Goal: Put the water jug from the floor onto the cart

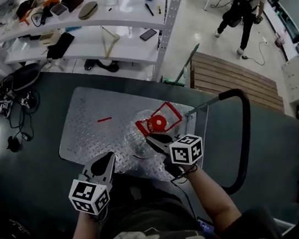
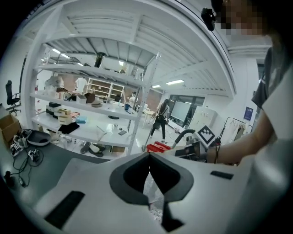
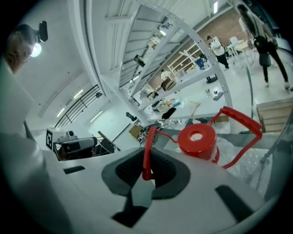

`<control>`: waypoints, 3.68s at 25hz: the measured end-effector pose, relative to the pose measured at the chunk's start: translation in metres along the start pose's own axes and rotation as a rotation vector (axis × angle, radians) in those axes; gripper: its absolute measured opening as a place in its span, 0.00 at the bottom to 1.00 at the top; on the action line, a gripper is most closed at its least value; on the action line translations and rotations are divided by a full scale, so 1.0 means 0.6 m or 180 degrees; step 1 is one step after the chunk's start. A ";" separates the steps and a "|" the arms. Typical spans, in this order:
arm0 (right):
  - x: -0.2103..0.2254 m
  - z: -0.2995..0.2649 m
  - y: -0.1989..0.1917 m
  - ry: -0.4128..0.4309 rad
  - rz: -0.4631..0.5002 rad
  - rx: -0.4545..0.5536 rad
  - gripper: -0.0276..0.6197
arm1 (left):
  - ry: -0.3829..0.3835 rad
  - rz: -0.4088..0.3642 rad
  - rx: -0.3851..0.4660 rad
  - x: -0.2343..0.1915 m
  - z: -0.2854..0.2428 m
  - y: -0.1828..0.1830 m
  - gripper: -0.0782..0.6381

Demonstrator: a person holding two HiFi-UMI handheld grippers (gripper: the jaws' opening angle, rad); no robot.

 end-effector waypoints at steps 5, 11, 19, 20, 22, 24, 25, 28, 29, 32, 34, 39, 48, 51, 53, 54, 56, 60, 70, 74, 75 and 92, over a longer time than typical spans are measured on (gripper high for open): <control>0.018 -0.071 0.006 -0.0208 0.0169 -0.0040 0.09 | -0.0093 -0.0007 -0.0113 -0.054 -0.032 0.024 0.12; 0.028 -0.147 -0.039 -0.0426 -0.0012 -0.0130 0.09 | -0.0202 -0.0150 -0.0185 -0.091 -0.046 0.053 0.12; -0.026 -0.207 -0.080 -0.0233 -0.0076 -0.0234 0.09 | -0.0192 0.0000 -0.0347 -0.137 -0.032 0.036 0.12; -0.031 -0.210 -0.087 -0.0231 -0.0095 -0.0248 0.09 | -0.0189 0.0016 -0.0339 -0.139 -0.031 0.036 0.12; -0.036 -0.213 -0.096 -0.0251 -0.0145 -0.0240 0.09 | -0.0176 0.0026 -0.0335 -0.144 -0.030 0.036 0.12; -0.039 -0.215 -0.103 -0.0255 -0.0188 -0.0257 0.10 | -0.0155 0.0021 -0.0335 -0.146 -0.028 0.034 0.12; -0.042 -0.216 -0.106 -0.0244 -0.0193 -0.0298 0.10 | -0.0147 0.0021 -0.0327 -0.145 -0.027 0.033 0.12; -0.054 -0.208 -0.110 -0.0239 -0.0109 -0.0407 0.11 | -0.0138 0.0004 -0.0282 -0.130 -0.021 0.034 0.12; -0.056 -0.201 -0.107 -0.0256 -0.0079 -0.0395 0.11 | -0.0135 -0.0013 -0.0263 -0.123 -0.019 0.035 0.12; -0.065 -0.172 -0.093 -0.0234 -0.0067 -0.0295 0.13 | -0.0116 -0.0061 -0.0180 -0.101 -0.011 0.038 0.12; -0.076 -0.149 -0.083 -0.0170 0.0020 -0.0245 0.14 | -0.0097 -0.0087 -0.0108 -0.083 -0.005 0.039 0.12; -0.103 -0.074 -0.044 -0.0021 0.0387 -0.0010 0.14 | -0.0004 -0.0065 0.0022 -0.031 0.009 0.025 0.12; -0.099 0.030 -0.041 -0.0029 0.0334 0.0407 0.03 | 0.0170 0.0162 0.0168 0.059 0.045 -0.042 0.12; -0.113 0.069 -0.030 -0.0048 0.0434 0.0551 0.03 | 0.0132 0.0106 0.0160 0.085 0.061 -0.065 0.12; -0.128 0.091 -0.025 -0.0099 0.0548 0.0617 0.03 | 0.0117 0.0097 0.0164 0.094 0.074 -0.083 0.12; -0.137 0.102 -0.024 -0.0143 0.0610 0.0655 0.03 | 0.0103 0.0101 0.0179 0.101 0.082 -0.091 0.12; -0.158 0.128 -0.025 -0.0267 0.0751 0.0766 0.03 | 0.0061 0.0097 0.0236 0.120 0.102 -0.105 0.12; -0.221 0.181 -0.055 -0.0444 0.0909 0.1035 0.03 | -0.0007 0.0050 0.0350 0.167 0.167 -0.154 0.12; -0.457 0.305 -0.233 -0.0374 0.1098 0.0841 0.03 | 0.0087 0.0218 0.0636 0.281 0.421 -0.342 0.12; -0.516 0.360 -0.277 -0.0386 0.1131 0.0786 0.03 | 0.0125 0.0351 0.0726 0.311 0.485 -0.376 0.12; -0.525 0.372 -0.286 -0.0394 0.1154 0.0774 0.03 | 0.0130 0.0357 0.0749 0.317 0.495 -0.382 0.12; -0.542 0.620 -0.395 -0.0387 0.1202 0.0998 0.03 | 0.0140 0.0101 0.0951 0.559 0.513 -0.465 0.12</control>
Point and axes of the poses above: the fingertips, and each gripper's own axes: z backward along the fingers, x to its right, y out of its top, the point moved 5 cm from there along z, backward along the fingers, and after that the axes turned 11 degrees about z, right-handed, at the moved point
